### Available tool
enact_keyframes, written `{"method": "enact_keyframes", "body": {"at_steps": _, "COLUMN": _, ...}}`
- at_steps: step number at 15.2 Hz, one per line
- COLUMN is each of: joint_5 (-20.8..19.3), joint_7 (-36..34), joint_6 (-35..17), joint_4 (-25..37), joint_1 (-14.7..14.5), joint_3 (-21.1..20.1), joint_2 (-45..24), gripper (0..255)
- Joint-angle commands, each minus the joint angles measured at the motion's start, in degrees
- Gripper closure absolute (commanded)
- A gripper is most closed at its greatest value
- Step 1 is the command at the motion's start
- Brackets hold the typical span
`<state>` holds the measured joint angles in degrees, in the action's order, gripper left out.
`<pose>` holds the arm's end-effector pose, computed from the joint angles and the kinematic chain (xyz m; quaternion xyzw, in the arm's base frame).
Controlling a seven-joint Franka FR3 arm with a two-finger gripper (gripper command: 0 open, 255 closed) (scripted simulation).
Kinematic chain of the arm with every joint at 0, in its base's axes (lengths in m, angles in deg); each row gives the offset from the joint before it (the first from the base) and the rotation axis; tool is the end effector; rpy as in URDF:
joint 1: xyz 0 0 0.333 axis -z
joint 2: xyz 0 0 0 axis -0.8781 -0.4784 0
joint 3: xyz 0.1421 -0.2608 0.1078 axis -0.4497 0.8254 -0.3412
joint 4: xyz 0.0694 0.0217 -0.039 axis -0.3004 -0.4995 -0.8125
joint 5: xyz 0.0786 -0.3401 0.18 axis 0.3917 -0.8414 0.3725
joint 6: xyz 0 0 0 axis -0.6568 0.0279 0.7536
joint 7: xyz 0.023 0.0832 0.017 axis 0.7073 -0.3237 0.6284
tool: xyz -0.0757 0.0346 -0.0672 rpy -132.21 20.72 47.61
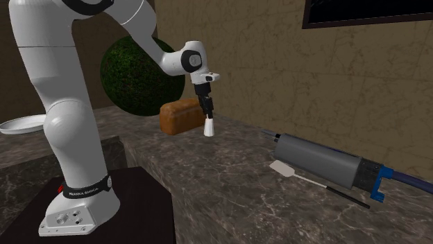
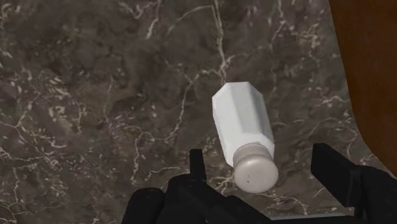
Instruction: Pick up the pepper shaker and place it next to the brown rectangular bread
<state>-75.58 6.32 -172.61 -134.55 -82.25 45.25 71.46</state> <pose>0.4265 0.2998 0.3727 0.9941 0.0665 0.0775 0.0364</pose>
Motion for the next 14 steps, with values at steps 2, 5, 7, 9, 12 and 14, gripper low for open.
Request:
{"method": "enact_keyframes", "body": {"at_steps": 2, "joint_5": 0.0, "joint_7": 0.0, "joint_6": 0.0, "joint_4": 0.0, "joint_1": 0.0, "joint_3": 0.0, "joint_2": 0.0, "gripper": 0}}
{"method": "enact_keyframes", "body": {"at_steps": 5, "joint_5": 0.74, "joint_7": 0.5, "joint_6": 1.81, "joint_4": 0.6, "joint_1": -0.14, "joint_3": -0.1, "joint_2": 1.28, "gripper": 0}}
{"method": "enact_keyframes", "body": {"at_steps": 7, "joint_5": 2.02, "joint_7": 1.36, "joint_6": 5.48, "joint_4": 2.05, "joint_1": -0.42, "joint_3": -0.26, "joint_2": 3.63, "gripper": 0}}
{"method": "enact_keyframes", "body": {"at_steps": 9, "joint_5": 2.46, "joint_7": 1.65, "joint_6": 6.94, "joint_4": 2.71, "joint_1": -0.54, "joint_3": -0.29, "joint_2": 4.48, "gripper": 0}}
{"method": "enact_keyframes", "body": {"at_steps": 12, "joint_5": 2.46, "joint_7": 1.65, "joint_6": 6.94, "joint_4": 2.71, "joint_1": -0.55, "joint_3": -0.28, "joint_2": 4.48, "gripper": 0}}
{"method": "enact_keyframes", "body": {"at_steps": 14, "joint_5": 2.46, "joint_7": 1.65, "joint_6": 6.94, "joint_4": 2.71, "joint_1": -0.55, "joint_3": -0.28, "joint_2": 4.48, "gripper": 0}}
